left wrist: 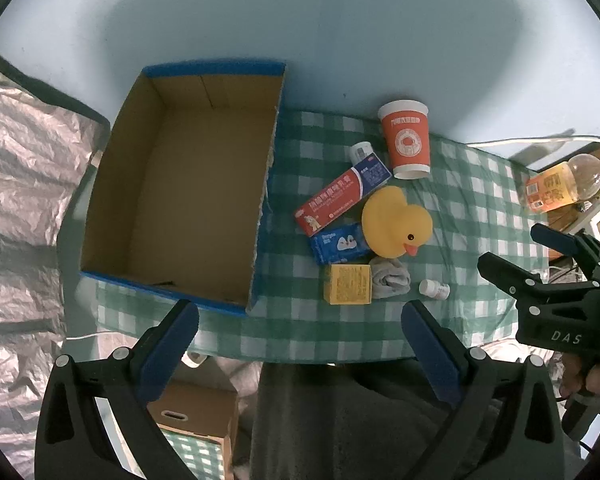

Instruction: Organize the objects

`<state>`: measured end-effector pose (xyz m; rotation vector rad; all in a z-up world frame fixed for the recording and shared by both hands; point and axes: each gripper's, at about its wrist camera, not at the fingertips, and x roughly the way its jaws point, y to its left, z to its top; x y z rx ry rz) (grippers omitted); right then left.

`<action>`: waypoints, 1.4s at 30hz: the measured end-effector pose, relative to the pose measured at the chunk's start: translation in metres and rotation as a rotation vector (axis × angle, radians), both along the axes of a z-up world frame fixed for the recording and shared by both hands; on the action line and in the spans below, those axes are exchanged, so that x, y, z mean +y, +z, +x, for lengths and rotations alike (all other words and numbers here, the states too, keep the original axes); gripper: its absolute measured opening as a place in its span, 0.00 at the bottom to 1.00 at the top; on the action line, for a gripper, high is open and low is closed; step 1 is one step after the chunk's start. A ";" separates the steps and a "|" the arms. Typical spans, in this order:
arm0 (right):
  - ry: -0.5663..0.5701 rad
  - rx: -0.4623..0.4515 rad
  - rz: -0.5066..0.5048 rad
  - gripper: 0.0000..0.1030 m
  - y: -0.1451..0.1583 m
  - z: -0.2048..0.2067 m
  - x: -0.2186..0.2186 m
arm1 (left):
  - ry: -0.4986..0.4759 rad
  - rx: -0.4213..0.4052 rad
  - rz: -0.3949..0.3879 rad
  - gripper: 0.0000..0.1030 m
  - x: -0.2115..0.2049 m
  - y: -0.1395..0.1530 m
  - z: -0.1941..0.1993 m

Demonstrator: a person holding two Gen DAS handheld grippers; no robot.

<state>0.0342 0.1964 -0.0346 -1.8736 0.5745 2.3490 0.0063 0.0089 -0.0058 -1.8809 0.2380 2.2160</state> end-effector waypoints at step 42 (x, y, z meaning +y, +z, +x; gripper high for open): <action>-0.107 -0.056 -0.048 0.99 -0.006 0.003 -0.009 | -0.175 -0.047 -0.061 0.99 0.008 -0.014 0.008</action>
